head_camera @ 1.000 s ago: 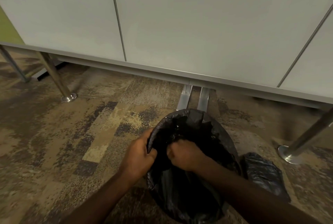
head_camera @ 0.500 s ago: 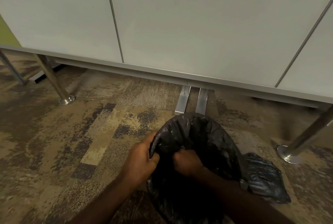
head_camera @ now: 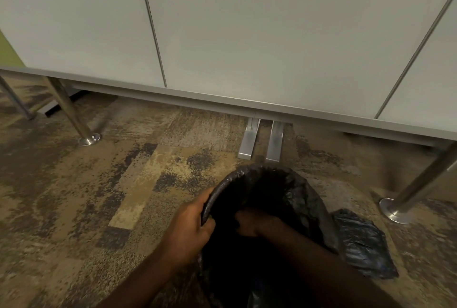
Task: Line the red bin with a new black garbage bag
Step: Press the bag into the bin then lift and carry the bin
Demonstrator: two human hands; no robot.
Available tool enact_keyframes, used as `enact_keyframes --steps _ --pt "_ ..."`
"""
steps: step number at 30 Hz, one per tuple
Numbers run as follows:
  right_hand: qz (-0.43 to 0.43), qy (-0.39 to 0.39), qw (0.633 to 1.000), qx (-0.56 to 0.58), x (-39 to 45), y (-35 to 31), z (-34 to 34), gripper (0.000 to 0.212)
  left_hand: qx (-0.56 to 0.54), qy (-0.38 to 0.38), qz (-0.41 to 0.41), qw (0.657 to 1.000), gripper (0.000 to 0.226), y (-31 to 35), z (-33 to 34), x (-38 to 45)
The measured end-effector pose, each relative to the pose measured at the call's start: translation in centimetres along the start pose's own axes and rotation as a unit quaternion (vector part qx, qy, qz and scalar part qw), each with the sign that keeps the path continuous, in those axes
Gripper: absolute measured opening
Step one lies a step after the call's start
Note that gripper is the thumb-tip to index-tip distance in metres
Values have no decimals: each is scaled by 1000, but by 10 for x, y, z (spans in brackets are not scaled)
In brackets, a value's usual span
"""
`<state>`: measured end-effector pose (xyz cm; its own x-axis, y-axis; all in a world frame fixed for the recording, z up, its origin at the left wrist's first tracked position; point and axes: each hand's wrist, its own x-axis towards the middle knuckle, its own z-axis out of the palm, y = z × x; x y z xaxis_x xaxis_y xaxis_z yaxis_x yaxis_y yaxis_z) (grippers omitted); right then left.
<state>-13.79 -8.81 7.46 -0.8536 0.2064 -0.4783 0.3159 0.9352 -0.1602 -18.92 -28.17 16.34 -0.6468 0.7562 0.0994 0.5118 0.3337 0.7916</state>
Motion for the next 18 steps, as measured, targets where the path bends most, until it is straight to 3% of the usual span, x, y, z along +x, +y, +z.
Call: enact_keyframes --steps 3,6,9,14,18 --pt "-15 76 995 -63 -29 3 -1 37 -10 20 3 1000 64 -4 -3 4" --pt "-35 242 957 -154 -66 18 14 38 -30 40 -8 999 62 -8 -6 6" --pt "-34 317 934 -161 -92 53 17 40 -46 50 -37 997 62 -15 -12 9" --pt "-55 412 909 -24 -107 84 10 45 -77 49 -73 993 64 -26 -19 12" --pt "86 502 831 224 -112 71 10 53 -88 60 -93 990 67 -30 -24 13"
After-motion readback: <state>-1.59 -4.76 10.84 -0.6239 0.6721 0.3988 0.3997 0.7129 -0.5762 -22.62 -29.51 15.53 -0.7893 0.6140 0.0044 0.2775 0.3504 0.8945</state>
